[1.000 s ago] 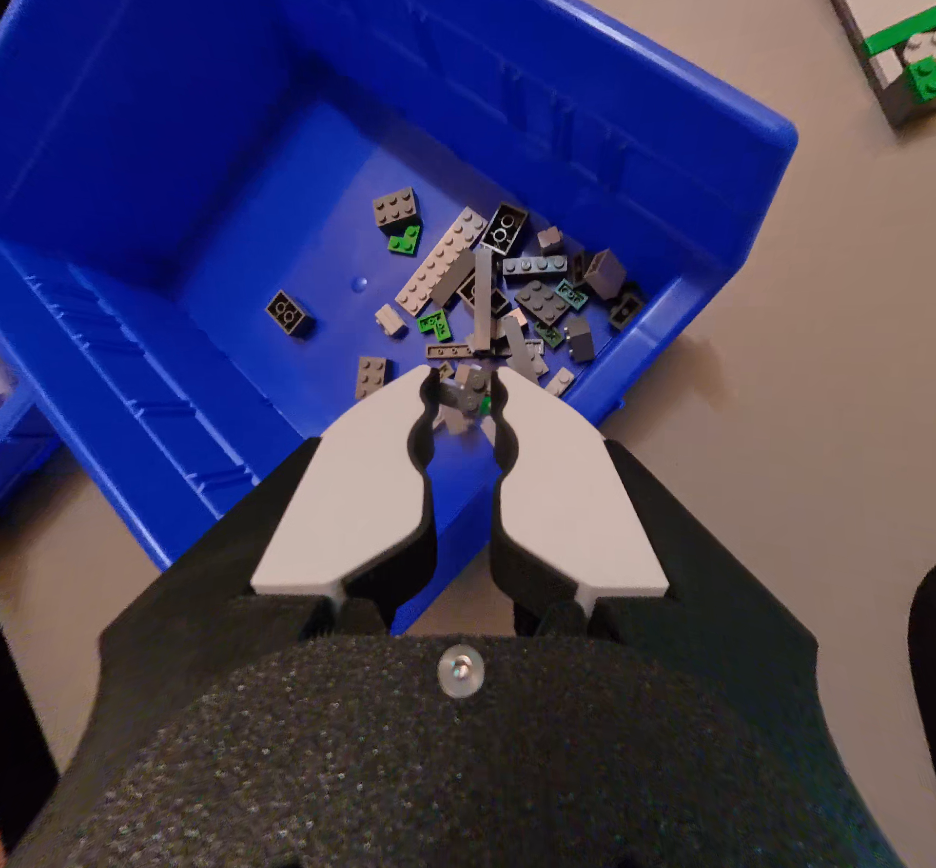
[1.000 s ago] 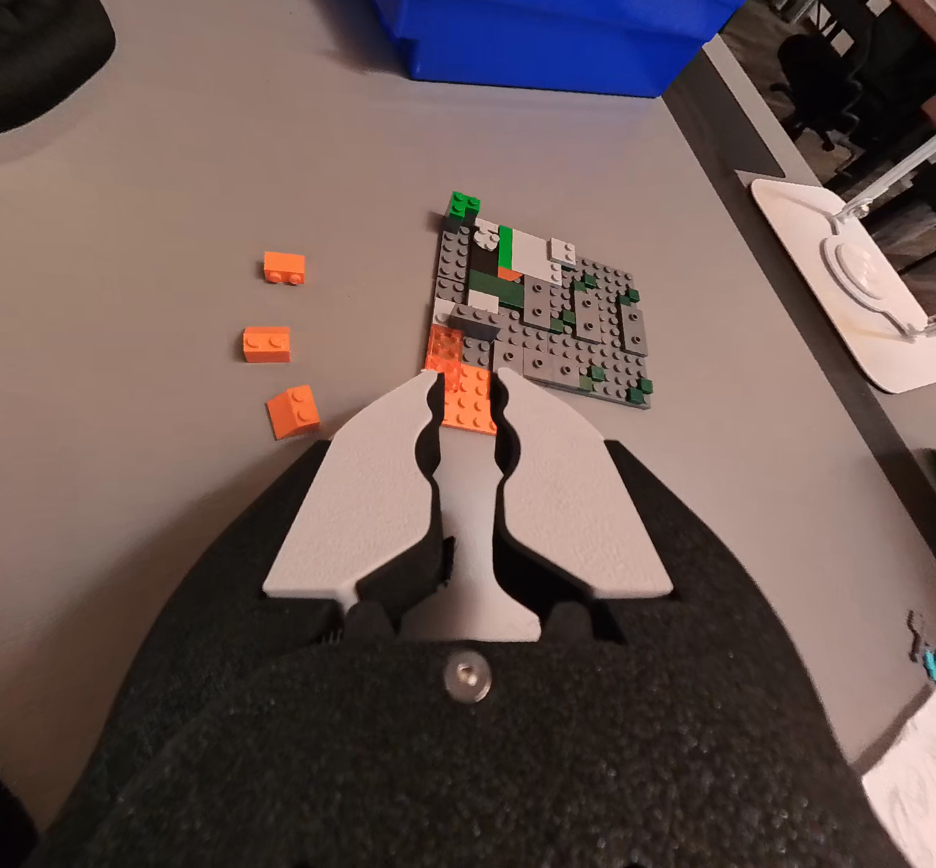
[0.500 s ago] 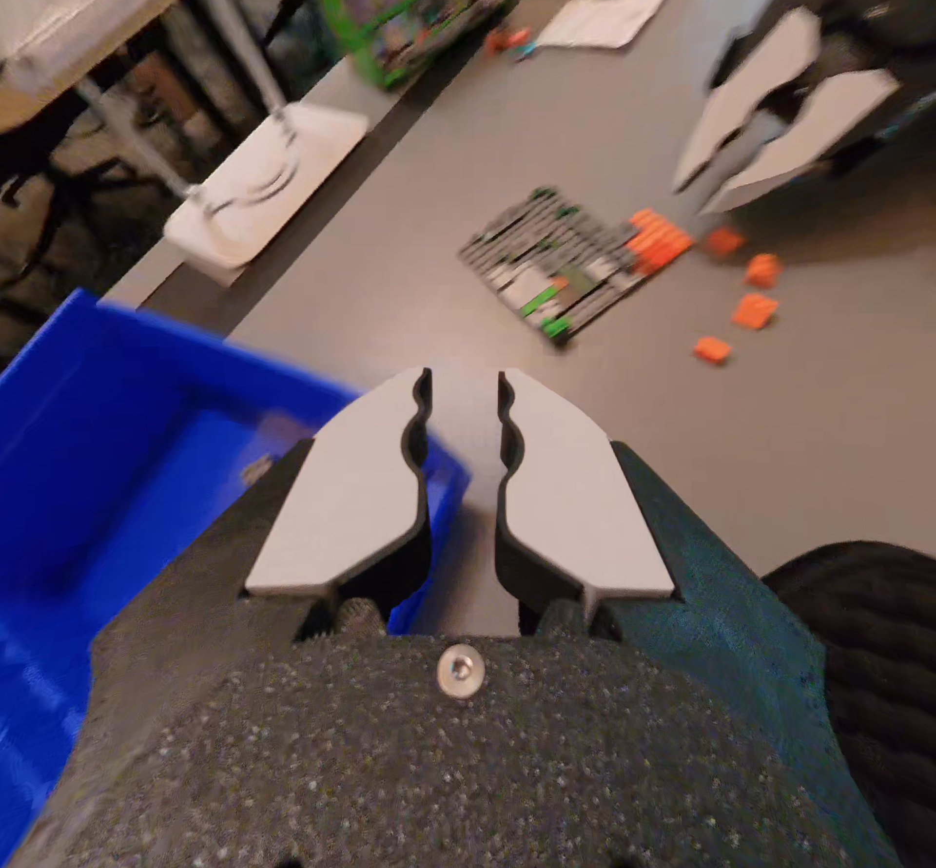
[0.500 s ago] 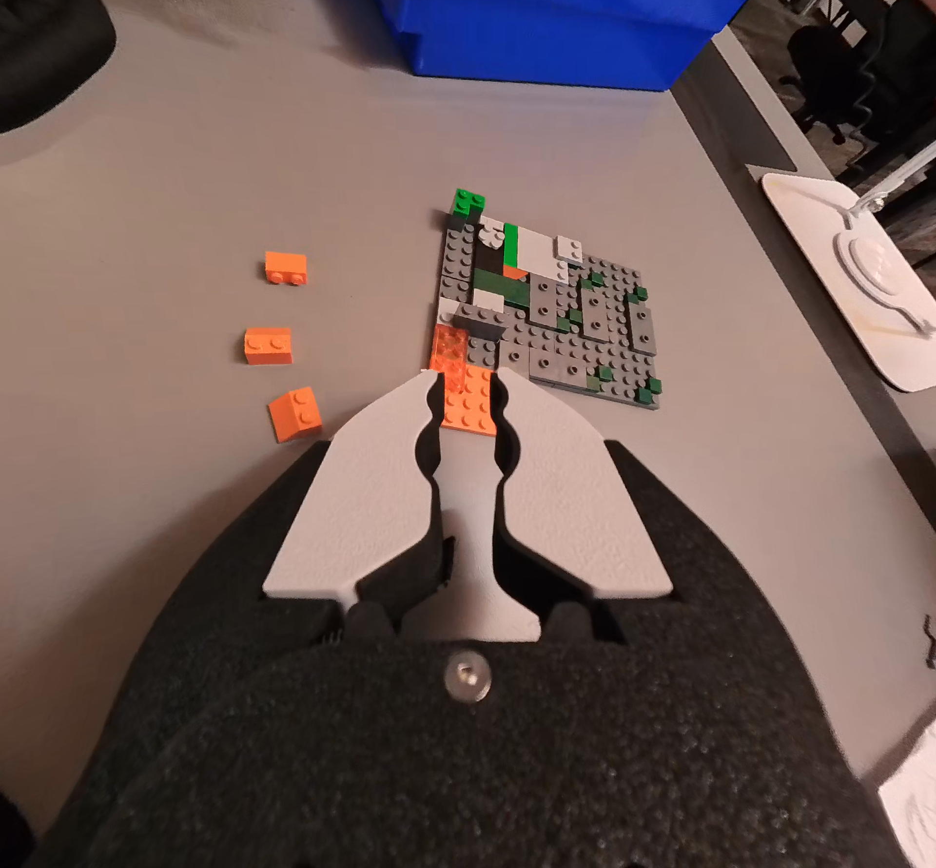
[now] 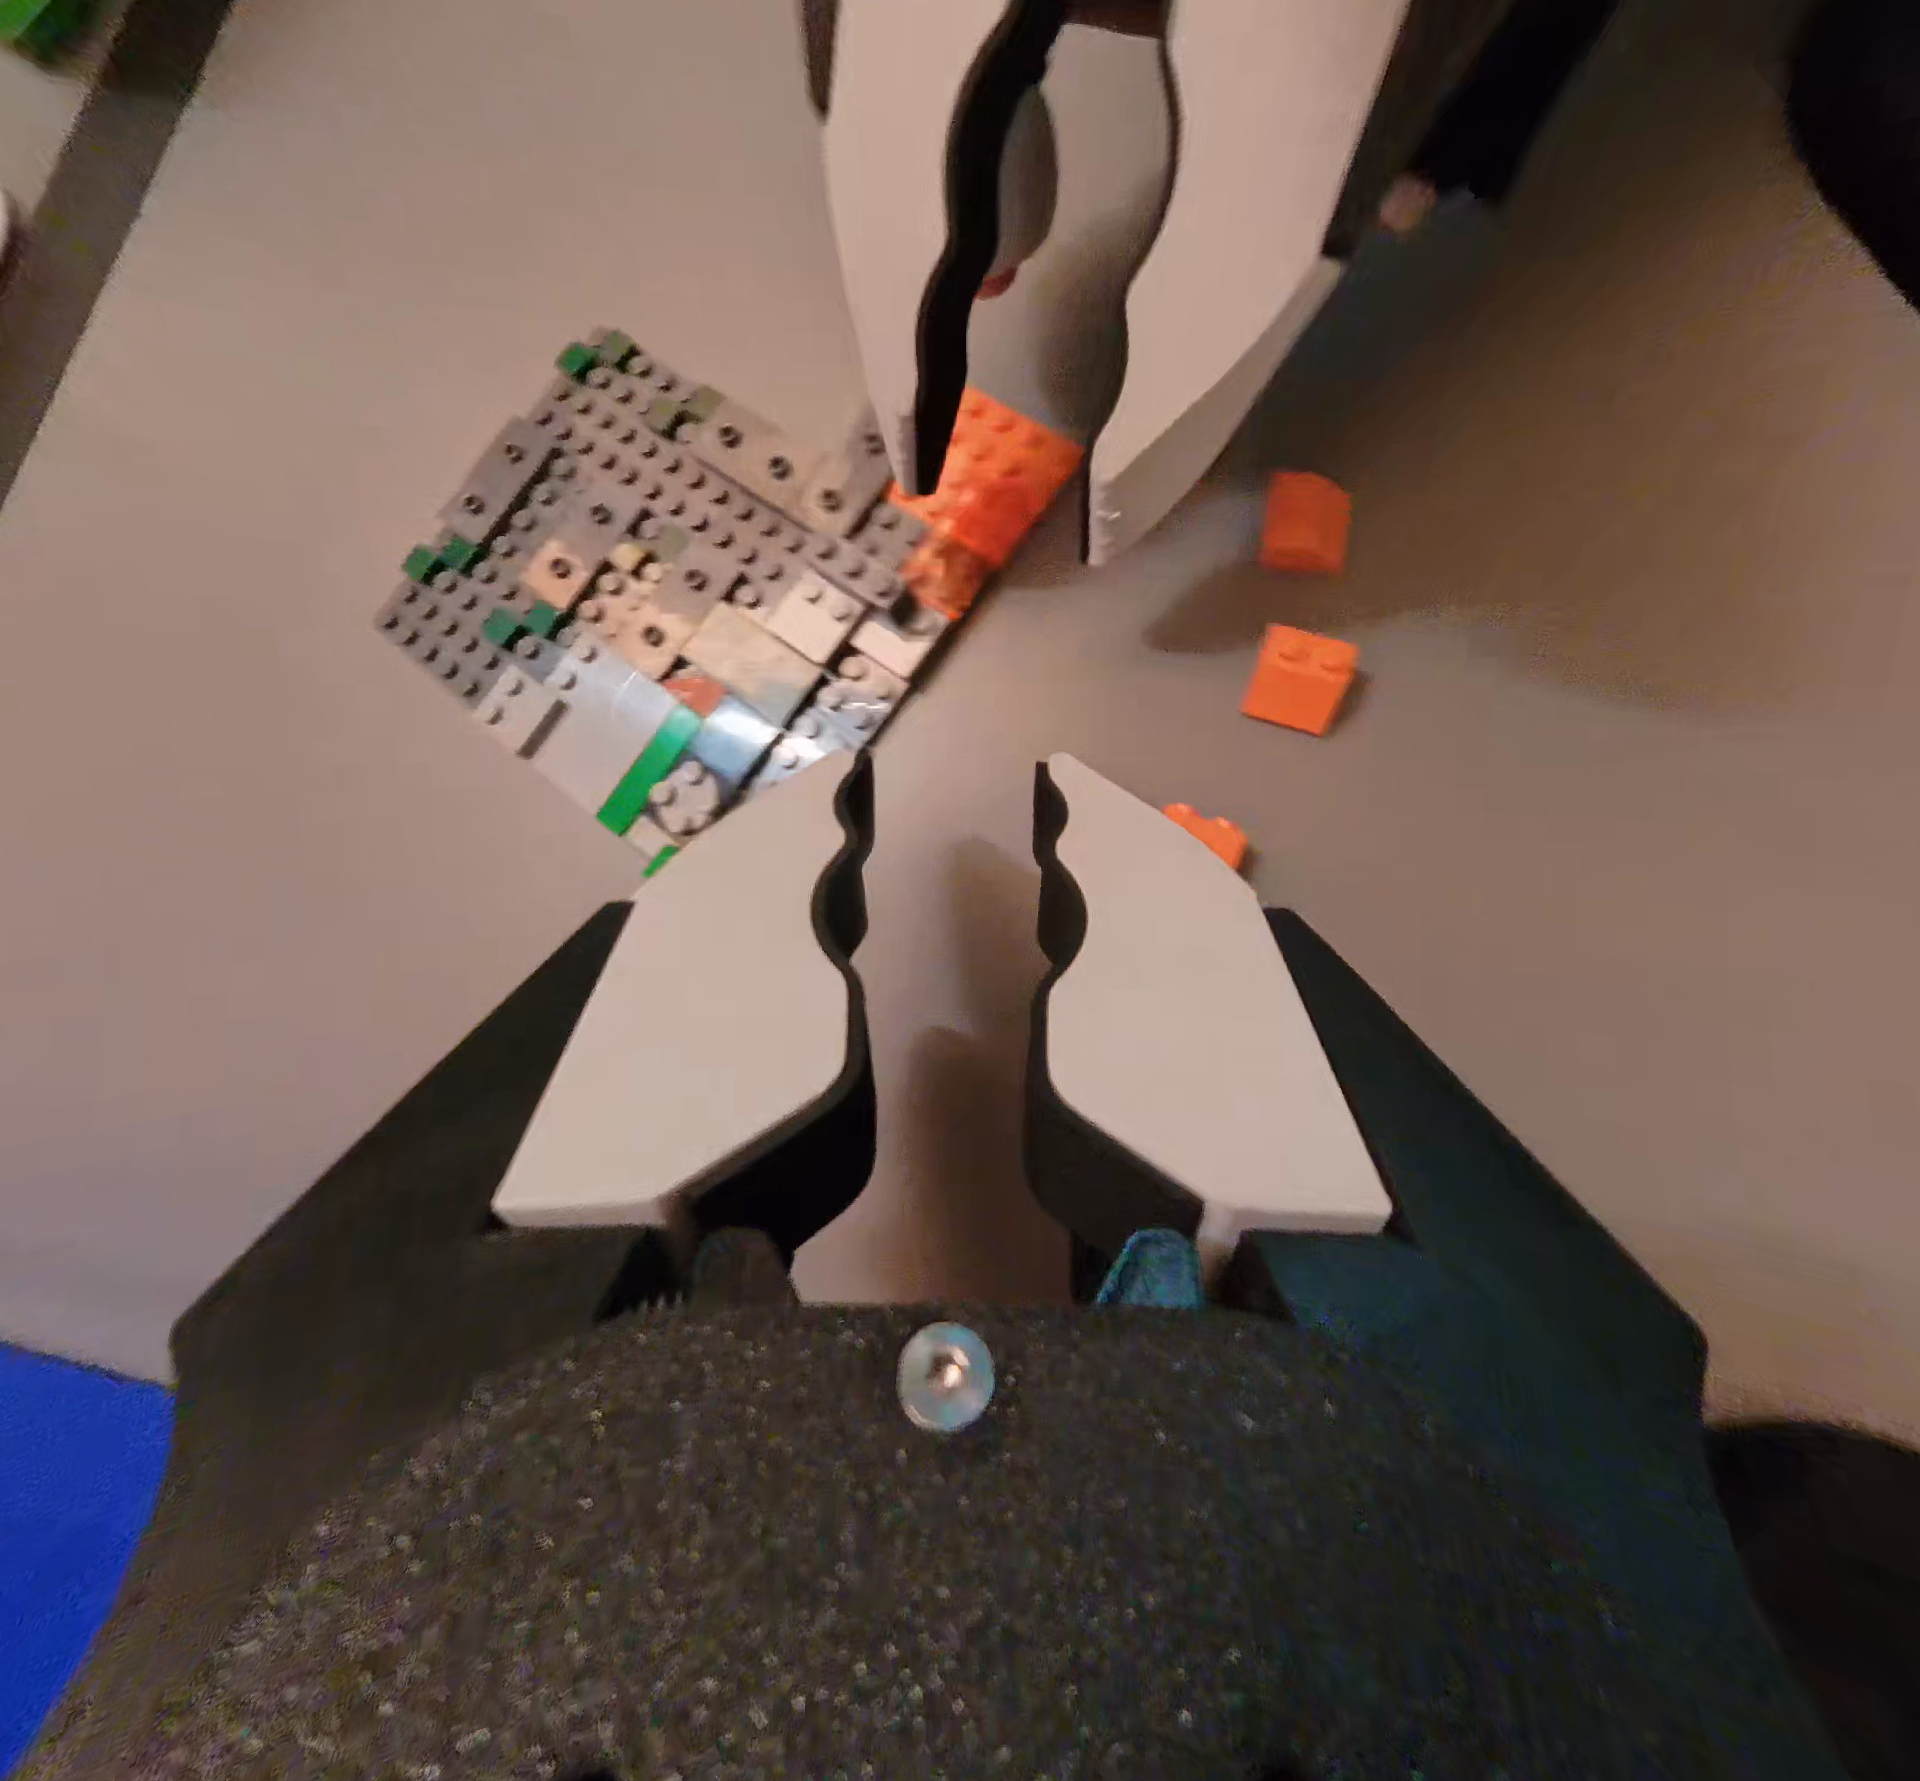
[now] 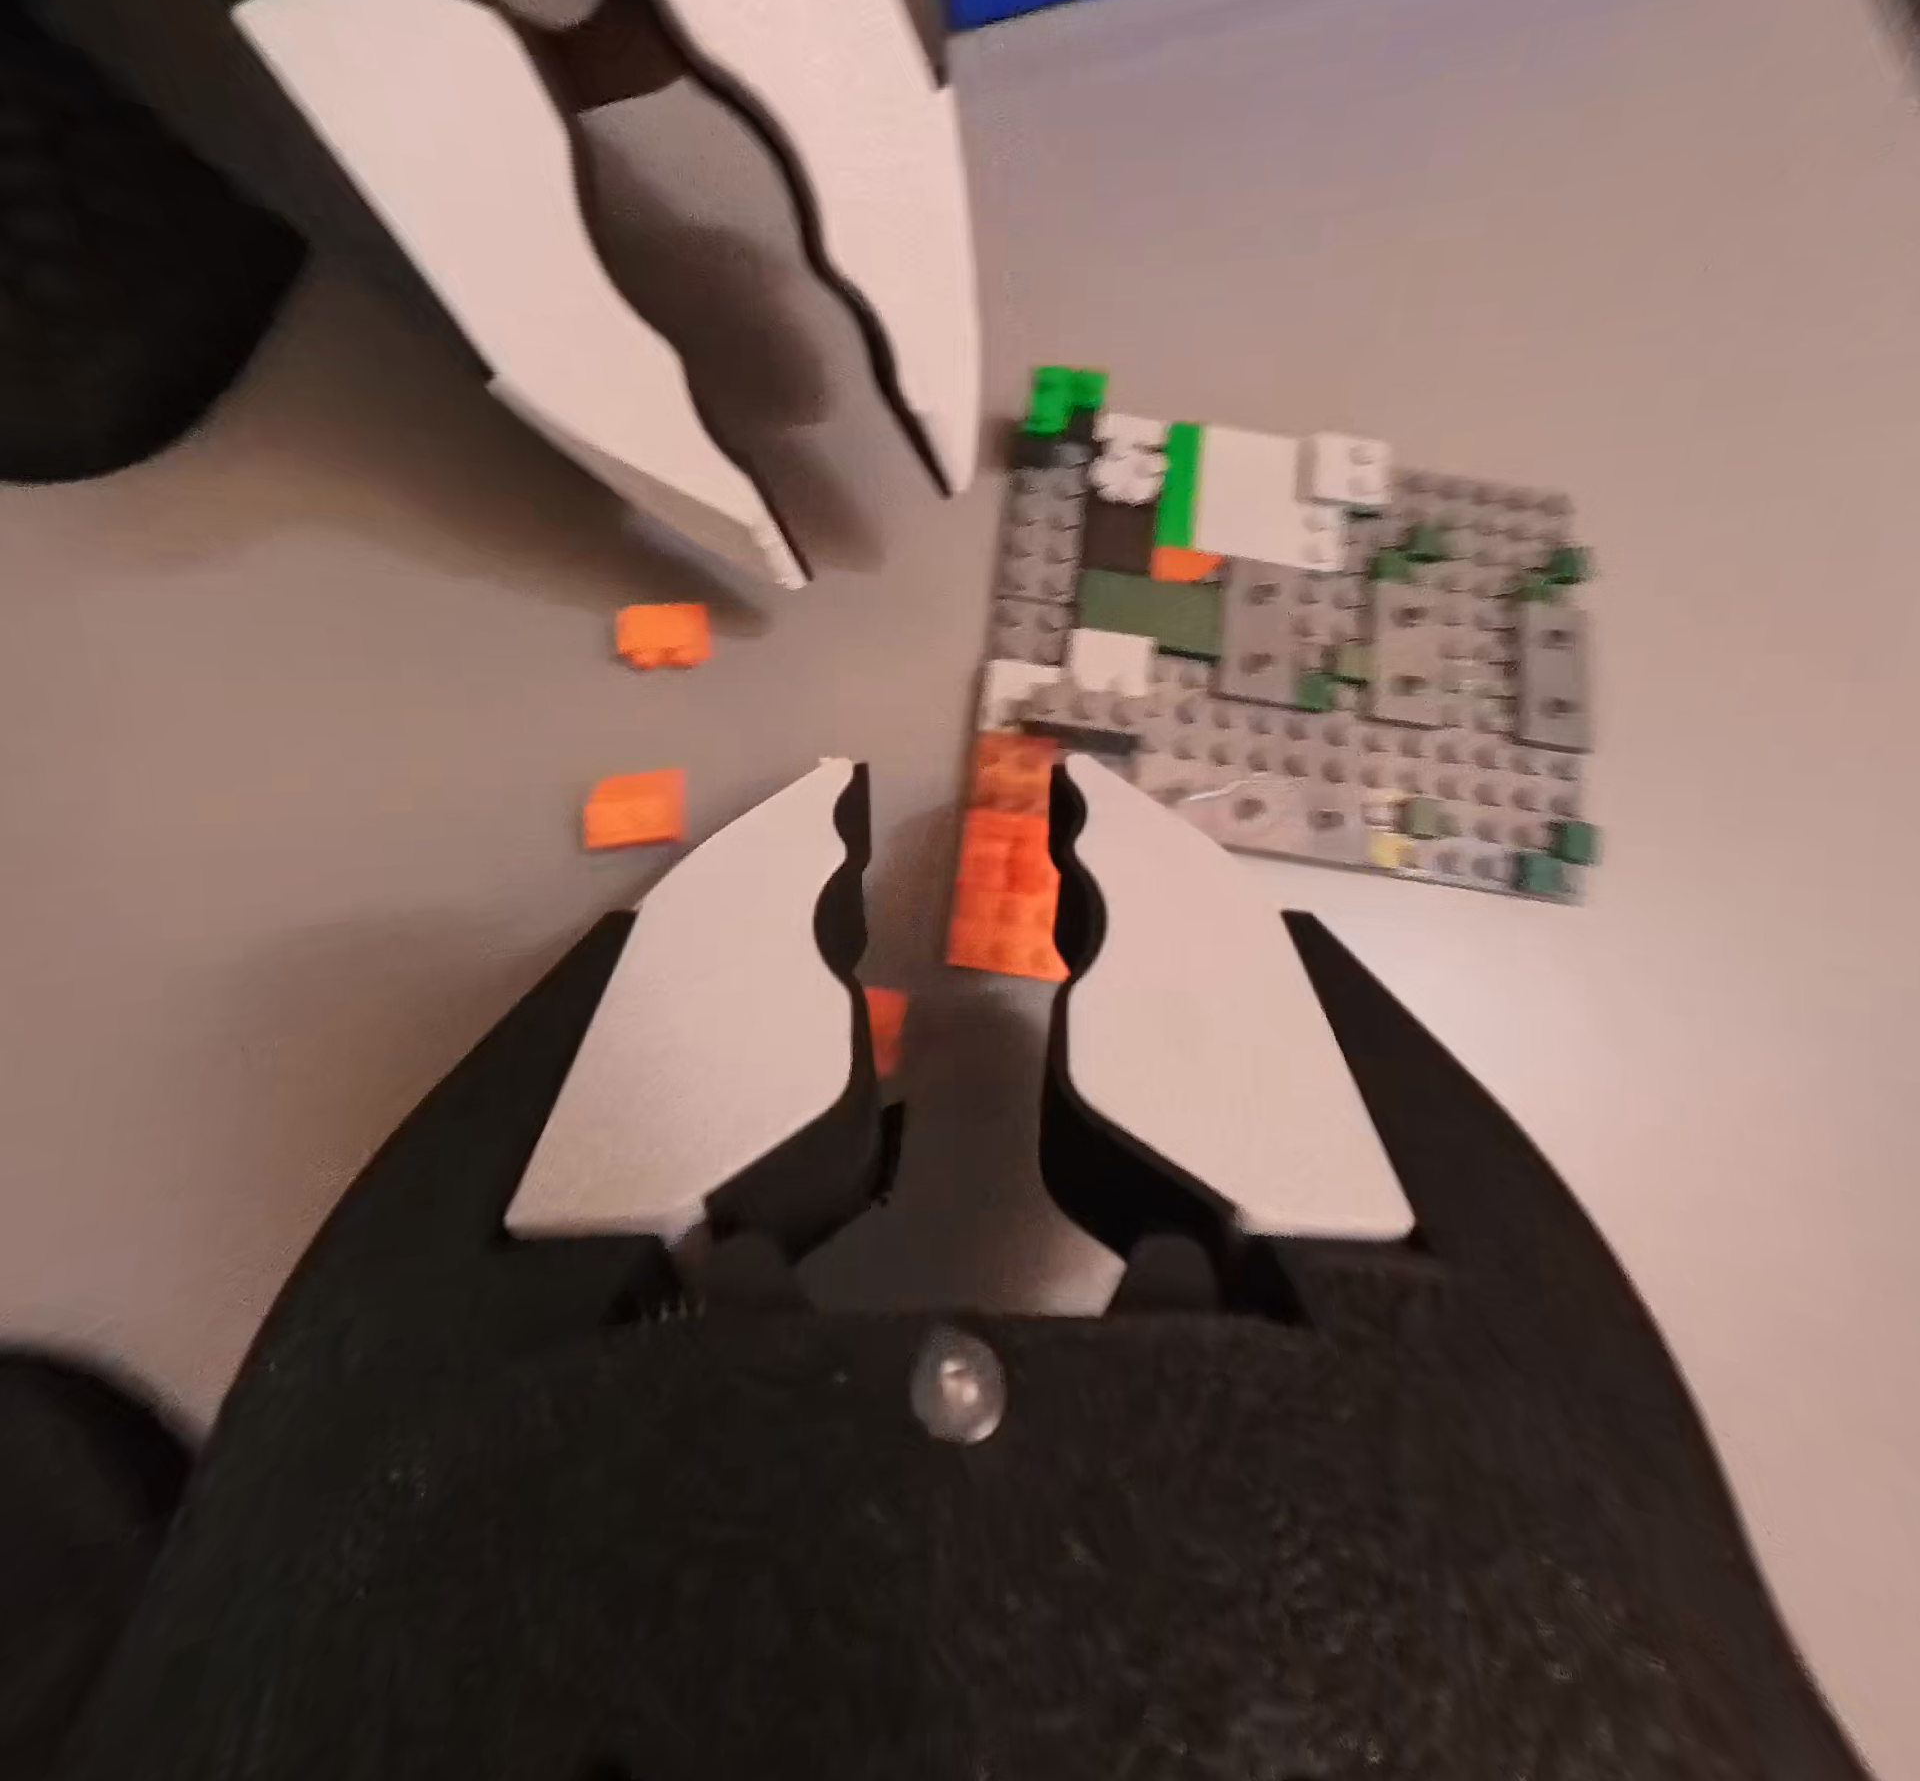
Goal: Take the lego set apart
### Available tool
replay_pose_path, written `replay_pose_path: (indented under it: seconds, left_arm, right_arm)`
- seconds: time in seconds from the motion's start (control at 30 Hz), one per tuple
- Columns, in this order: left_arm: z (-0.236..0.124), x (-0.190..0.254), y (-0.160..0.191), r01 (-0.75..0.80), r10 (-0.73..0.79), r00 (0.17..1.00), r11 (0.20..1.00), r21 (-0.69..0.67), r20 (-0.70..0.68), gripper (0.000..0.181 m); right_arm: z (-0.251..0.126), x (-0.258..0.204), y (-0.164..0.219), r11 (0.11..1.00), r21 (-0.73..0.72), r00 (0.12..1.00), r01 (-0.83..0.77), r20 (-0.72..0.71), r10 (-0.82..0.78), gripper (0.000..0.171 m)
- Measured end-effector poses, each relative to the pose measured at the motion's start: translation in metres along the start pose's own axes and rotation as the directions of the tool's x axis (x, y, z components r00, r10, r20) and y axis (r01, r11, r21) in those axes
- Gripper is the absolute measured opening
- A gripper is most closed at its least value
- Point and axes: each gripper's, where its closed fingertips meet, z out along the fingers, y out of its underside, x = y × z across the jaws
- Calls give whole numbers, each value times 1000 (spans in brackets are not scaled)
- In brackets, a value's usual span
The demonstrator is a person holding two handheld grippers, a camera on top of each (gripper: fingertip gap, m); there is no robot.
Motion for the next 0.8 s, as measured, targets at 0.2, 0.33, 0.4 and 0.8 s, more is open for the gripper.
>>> replay_pose_path:
  seconds: [0.2, 0.33, 0.4, 0.8]
  left_arm:
    - [-8, 6, 10, -2, 3, 1000, 999, 43, -25, 27]
    - [-6, 5, 13, -1, 2, 1000, 999, 42, -28, 26]
    - [-6, 7, 14, -12, 14, 999, 999, 45, -29, 25]
    - [-9, 8, 10, -29, 30, 1000, 996, 79, -8, 23]
  right_arm:
    - [-17, -12, 32, 984, -163, 995, 76, 76, -64, 39]
    - [-14, -9, 41, 983, -183, 999, 26, 45, -18, 18]
    - [-16, -11, 43, 982, -188, 999, 22, 39, -15, 17]
    - [-144, 110, 143, 891, -24, 805, -453, -439, 398, 17]
